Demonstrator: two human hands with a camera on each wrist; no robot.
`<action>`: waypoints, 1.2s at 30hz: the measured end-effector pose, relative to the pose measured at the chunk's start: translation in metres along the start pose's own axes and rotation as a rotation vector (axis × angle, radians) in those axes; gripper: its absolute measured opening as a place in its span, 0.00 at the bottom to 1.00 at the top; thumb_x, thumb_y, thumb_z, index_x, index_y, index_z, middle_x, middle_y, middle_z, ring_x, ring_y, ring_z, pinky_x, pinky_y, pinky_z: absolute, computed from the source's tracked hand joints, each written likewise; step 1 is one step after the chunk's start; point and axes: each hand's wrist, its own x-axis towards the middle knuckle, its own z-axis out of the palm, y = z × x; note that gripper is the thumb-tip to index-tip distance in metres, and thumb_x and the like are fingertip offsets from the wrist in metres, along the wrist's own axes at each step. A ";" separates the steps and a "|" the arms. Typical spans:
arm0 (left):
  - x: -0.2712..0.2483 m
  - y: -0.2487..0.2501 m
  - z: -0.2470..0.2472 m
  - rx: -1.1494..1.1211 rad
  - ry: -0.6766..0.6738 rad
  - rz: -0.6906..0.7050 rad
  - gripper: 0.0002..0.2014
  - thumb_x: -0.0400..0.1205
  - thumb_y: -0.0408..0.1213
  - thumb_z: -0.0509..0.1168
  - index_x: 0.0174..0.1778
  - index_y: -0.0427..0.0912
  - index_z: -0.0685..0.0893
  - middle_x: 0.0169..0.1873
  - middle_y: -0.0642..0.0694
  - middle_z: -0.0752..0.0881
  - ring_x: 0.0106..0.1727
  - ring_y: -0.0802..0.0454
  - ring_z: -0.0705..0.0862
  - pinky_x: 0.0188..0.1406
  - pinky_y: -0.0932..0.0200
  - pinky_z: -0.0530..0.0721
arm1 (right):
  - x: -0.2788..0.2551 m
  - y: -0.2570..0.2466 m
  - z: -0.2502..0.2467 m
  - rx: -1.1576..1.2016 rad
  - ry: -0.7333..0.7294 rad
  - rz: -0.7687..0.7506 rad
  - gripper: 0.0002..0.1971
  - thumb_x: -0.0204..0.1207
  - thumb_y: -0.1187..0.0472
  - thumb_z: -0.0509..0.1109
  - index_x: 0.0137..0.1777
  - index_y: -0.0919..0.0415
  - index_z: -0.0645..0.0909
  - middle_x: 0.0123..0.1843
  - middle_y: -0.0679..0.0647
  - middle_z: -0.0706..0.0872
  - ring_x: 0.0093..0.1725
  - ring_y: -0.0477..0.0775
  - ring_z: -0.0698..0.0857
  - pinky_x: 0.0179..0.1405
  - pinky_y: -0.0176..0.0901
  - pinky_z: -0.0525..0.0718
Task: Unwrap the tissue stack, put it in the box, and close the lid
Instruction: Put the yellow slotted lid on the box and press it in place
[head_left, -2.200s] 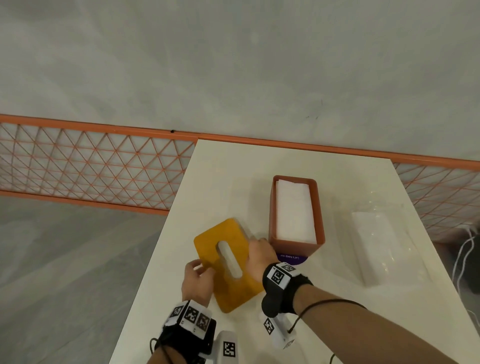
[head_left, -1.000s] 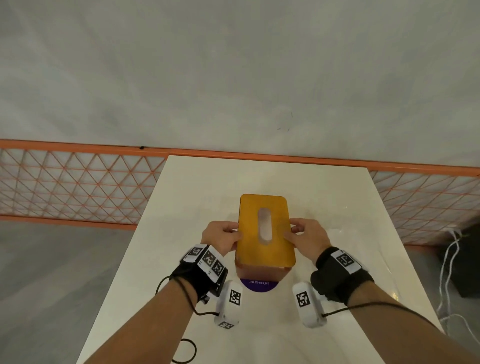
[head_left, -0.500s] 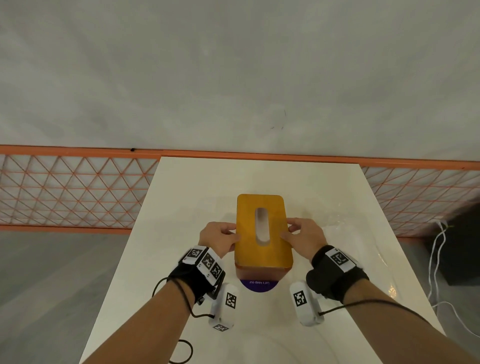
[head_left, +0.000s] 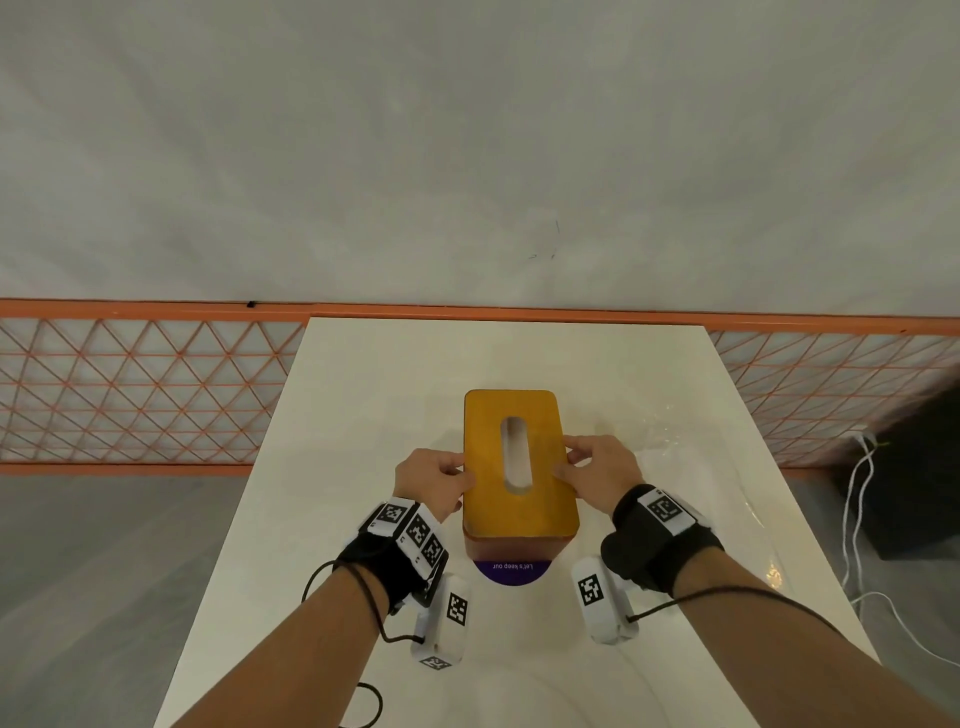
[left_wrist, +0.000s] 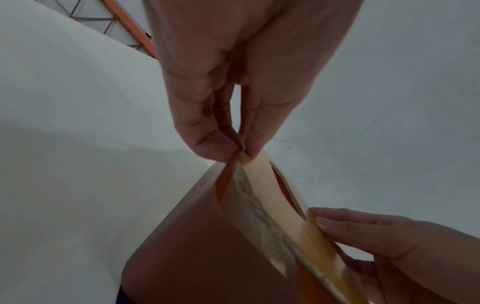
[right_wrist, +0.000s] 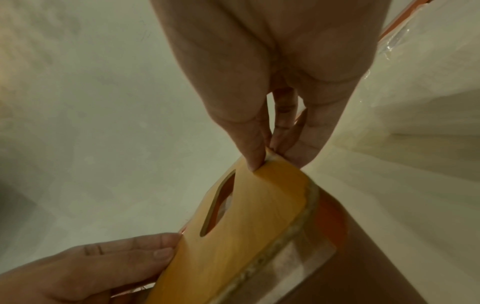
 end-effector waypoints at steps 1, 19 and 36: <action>-0.001 0.001 0.000 -0.001 -0.003 0.000 0.19 0.80 0.32 0.69 0.68 0.39 0.83 0.52 0.39 0.90 0.49 0.42 0.89 0.55 0.49 0.89 | 0.001 0.000 0.000 -0.009 0.001 -0.002 0.24 0.77 0.57 0.73 0.73 0.57 0.78 0.61 0.58 0.85 0.59 0.62 0.85 0.63 0.60 0.85; 0.006 -0.005 -0.002 0.093 0.000 0.028 0.18 0.78 0.33 0.72 0.64 0.38 0.86 0.44 0.39 0.91 0.44 0.42 0.92 0.52 0.47 0.91 | 0.000 0.000 0.007 -0.151 -0.039 -0.011 0.25 0.83 0.55 0.64 0.80 0.57 0.69 0.71 0.60 0.81 0.67 0.63 0.82 0.66 0.58 0.83; 0.055 0.020 -0.019 0.130 -0.016 0.073 0.21 0.88 0.43 0.55 0.78 0.52 0.72 0.72 0.43 0.78 0.54 0.41 0.87 0.46 0.43 0.92 | 0.069 -0.019 -0.022 0.308 -0.097 0.183 0.19 0.84 0.52 0.60 0.75 0.48 0.73 0.69 0.52 0.77 0.62 0.61 0.81 0.52 0.62 0.89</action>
